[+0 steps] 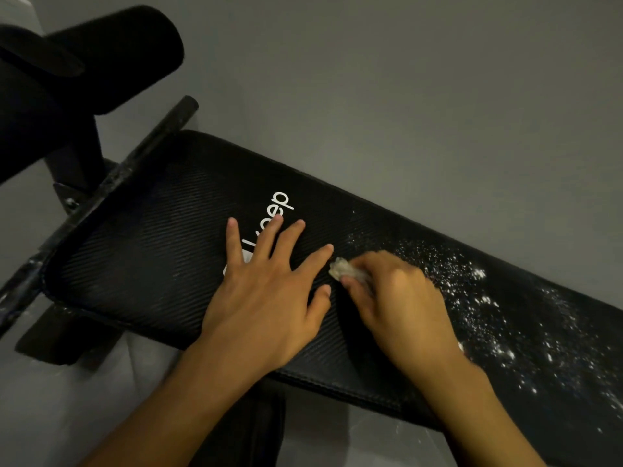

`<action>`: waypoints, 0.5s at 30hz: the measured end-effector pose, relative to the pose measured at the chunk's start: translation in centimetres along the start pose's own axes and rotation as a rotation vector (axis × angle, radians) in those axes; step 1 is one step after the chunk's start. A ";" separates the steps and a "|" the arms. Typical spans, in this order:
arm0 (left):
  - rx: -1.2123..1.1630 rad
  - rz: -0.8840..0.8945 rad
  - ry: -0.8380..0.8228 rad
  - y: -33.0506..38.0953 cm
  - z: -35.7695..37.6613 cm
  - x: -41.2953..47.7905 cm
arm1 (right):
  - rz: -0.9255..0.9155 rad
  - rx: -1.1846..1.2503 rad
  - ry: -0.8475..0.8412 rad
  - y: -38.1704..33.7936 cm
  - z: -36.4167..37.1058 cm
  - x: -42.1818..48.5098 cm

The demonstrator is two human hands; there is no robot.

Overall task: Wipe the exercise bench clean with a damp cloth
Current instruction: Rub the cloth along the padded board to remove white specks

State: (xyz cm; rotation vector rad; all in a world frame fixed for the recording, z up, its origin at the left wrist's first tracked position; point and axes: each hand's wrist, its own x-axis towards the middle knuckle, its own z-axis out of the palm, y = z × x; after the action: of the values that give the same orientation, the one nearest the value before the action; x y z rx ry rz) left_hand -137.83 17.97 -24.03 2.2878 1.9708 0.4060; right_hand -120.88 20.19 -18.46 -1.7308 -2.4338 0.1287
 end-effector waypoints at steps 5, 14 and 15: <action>0.003 0.001 0.004 0.1 0.0 0.0 | 0.057 -0.069 -0.011 0.4 -0.1 4.0; -0.047 0.001 0.024 -0.1 -0.2 -0.1 | 0.043 -0.023 -0.042 0.0 -0.1 2.8; -0.047 0.001 0.023 -0.1 -0.2 -0.1 | 0.068 -0.031 -0.028 0.2 -0.1 3.6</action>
State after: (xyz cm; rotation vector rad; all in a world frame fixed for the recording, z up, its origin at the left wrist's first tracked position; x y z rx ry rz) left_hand -137.99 17.91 -23.85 2.2662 1.9487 0.4756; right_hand -121.85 23.67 -18.11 -1.8374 -2.4097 0.1241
